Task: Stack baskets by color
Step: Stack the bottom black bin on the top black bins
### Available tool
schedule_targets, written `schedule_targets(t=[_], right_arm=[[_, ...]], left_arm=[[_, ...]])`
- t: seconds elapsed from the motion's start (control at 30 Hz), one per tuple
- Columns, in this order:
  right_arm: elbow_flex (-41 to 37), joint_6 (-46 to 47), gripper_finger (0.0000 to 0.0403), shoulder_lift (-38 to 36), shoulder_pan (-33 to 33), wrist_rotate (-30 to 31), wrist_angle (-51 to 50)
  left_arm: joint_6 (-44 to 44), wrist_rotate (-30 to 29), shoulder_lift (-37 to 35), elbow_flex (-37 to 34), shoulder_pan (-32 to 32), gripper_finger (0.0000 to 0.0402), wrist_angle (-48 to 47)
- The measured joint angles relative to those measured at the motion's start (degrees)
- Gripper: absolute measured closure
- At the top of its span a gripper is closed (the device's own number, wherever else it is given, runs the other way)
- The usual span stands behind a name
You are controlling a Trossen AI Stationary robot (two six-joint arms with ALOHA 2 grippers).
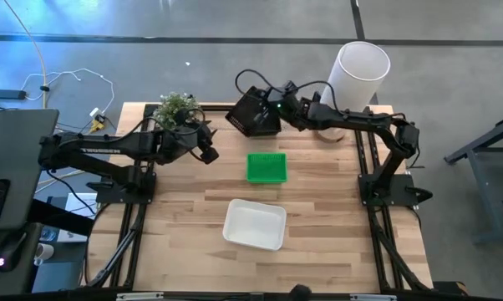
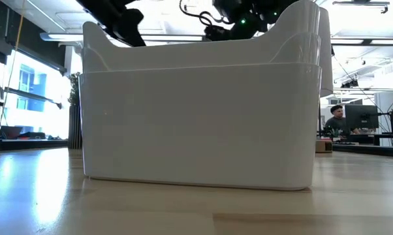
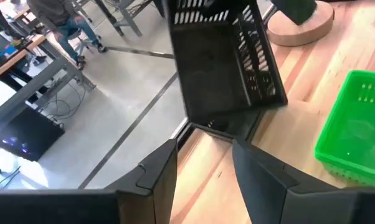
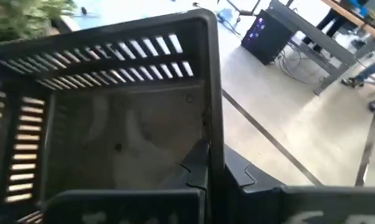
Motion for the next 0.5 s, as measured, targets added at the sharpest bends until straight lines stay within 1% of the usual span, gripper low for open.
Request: schedule_targets(t=[0.23,0.33,0.5], right_arm=[[0.0,4.5,0.0403,-1.3,-6.8,-5.9,-4.0],[-0.1,6.5,0.0403,-1.3,-8.9,-8.3,-6.3],[-4.2,11.2,0.0403,-1.7,-10.6,-11.1,-5.7]], left_arm=[[-0.4,-0.1,-3.5,0.0,0.0,0.0261,-5.3],[-0.9,-0.1,-4.4,0.0,0.0,0.0261,-6.2],[-0.9,-0.2,-5.3,0.0,0.0,0.0261,-6.7]])
